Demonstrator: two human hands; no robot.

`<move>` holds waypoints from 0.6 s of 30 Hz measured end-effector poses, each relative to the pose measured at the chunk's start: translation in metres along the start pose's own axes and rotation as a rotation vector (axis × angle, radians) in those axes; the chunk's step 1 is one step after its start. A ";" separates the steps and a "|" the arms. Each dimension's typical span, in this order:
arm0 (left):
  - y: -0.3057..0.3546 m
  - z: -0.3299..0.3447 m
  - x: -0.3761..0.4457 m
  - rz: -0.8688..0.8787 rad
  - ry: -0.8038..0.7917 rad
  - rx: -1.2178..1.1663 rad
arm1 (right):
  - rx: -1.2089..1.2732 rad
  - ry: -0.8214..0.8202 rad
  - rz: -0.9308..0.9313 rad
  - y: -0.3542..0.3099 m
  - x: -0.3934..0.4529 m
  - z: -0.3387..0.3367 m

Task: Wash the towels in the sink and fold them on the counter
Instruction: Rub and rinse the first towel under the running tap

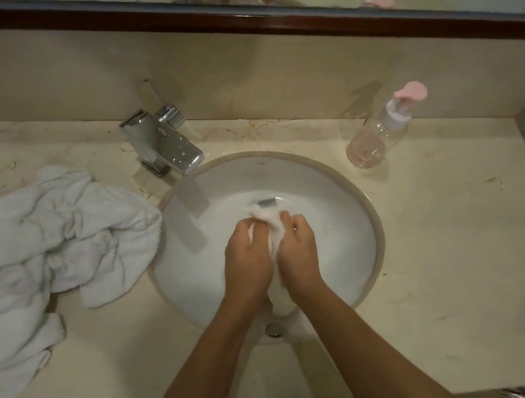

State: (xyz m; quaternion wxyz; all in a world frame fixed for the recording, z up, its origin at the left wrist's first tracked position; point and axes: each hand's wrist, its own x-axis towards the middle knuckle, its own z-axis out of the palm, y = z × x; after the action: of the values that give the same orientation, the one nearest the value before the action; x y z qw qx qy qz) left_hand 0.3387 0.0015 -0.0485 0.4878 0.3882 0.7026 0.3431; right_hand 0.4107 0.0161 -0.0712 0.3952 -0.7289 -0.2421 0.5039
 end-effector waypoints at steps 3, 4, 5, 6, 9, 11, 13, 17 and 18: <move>0.001 -0.013 0.010 -0.093 -0.019 0.092 | -0.026 -0.096 0.065 -0.012 -0.002 0.008; 0.002 -0.017 0.014 -0.217 -0.054 -0.005 | -0.261 -0.156 -0.108 -0.015 -0.010 0.009; 0.001 -0.017 0.018 -0.326 -0.086 -0.125 | -0.499 -0.212 -0.285 -0.014 -0.016 0.009; 0.001 -0.016 0.017 -0.372 -0.115 -0.158 | -0.668 -0.230 -0.415 -0.014 -0.017 0.009; -0.001 -0.004 -0.001 -0.241 -0.133 -0.095 | -0.610 -0.129 -0.392 -0.023 0.019 0.005; -0.003 -0.002 -0.012 -0.064 -0.142 -0.117 | -0.280 -0.117 -0.219 -0.033 0.042 -0.002; 0.000 -0.017 -0.005 0.026 -0.124 -0.168 | 0.176 -0.152 -0.016 -0.045 0.048 -0.018; -0.017 -0.080 0.024 -0.194 -0.231 -0.680 | 0.370 -0.167 0.127 -0.043 0.040 -0.077; -0.026 -0.088 0.027 -0.268 -0.249 -0.724 | 0.231 -0.196 0.140 -0.037 0.038 -0.089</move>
State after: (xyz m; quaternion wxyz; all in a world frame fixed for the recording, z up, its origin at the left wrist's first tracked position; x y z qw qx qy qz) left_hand 0.2439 0.0046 -0.0567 0.7147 0.1351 0.5162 0.4521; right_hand 0.5088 0.0359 -0.0455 0.4150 -0.6410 -0.1686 0.6232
